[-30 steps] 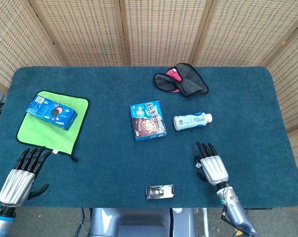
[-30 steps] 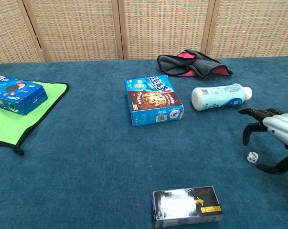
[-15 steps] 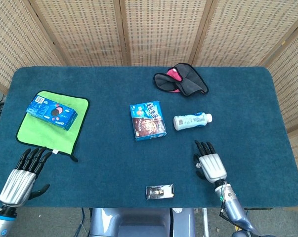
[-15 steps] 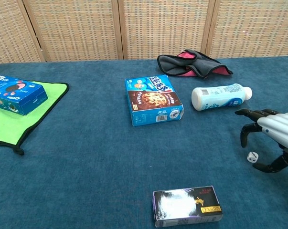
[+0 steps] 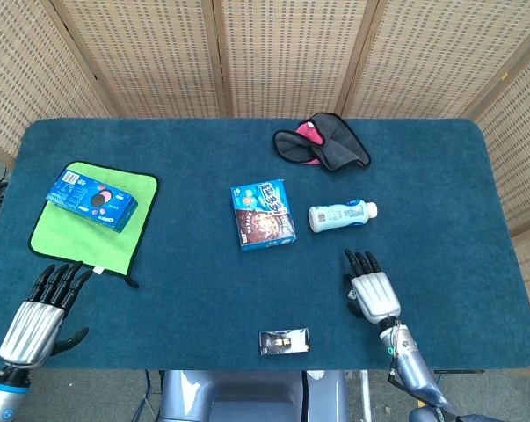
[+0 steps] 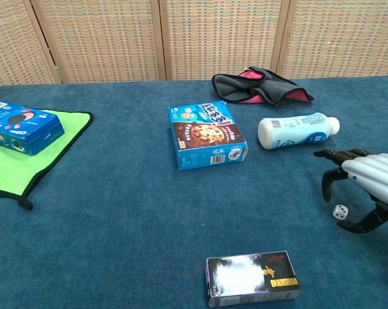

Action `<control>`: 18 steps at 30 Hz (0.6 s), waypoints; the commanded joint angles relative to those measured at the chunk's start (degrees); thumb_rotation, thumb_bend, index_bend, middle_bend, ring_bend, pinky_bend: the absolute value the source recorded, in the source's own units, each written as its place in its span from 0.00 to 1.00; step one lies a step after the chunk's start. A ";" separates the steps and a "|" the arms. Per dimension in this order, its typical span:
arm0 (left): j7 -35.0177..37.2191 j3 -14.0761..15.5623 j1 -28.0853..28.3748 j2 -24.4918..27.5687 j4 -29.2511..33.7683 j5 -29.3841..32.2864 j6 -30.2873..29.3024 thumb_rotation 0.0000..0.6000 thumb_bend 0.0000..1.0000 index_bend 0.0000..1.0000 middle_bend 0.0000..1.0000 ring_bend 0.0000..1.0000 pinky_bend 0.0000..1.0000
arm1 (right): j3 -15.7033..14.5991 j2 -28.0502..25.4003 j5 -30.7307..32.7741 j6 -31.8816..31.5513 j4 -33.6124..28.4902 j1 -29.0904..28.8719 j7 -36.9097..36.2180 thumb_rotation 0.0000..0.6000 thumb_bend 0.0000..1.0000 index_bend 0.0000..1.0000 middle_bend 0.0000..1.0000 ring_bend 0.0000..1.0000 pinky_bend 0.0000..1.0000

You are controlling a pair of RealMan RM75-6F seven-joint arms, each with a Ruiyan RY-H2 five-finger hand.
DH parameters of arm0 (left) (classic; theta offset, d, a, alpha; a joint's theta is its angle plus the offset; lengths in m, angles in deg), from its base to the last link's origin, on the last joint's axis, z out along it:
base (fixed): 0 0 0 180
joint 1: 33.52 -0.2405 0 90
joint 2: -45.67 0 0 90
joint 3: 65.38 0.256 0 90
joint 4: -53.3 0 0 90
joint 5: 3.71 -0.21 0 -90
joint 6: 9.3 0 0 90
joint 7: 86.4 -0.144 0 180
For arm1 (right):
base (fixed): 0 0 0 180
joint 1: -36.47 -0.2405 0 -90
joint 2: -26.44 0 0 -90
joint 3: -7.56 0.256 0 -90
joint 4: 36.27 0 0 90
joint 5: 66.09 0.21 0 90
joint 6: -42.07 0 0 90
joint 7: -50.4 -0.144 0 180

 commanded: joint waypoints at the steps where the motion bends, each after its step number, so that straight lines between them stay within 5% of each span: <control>1: -0.01 0.00 0.01 -0.01 -0.01 0.01 0.01 1.00 0.21 0.00 0.00 0.00 0.00 | 0.10 0.13 0.43 0.26 0.29 -0.30 0.11 1.00 0.31 0.43 0.00 0.00 0.00; 18: -0.25 0.18 0.12 -0.20 -0.15 -0.19 0.21 1.00 0.21 0.00 0.00 0.00 0.00 | -0.33 0.29 1.38 0.16 1.73 -0.91 0.05 1.00 0.31 0.46 0.00 0.00 0.00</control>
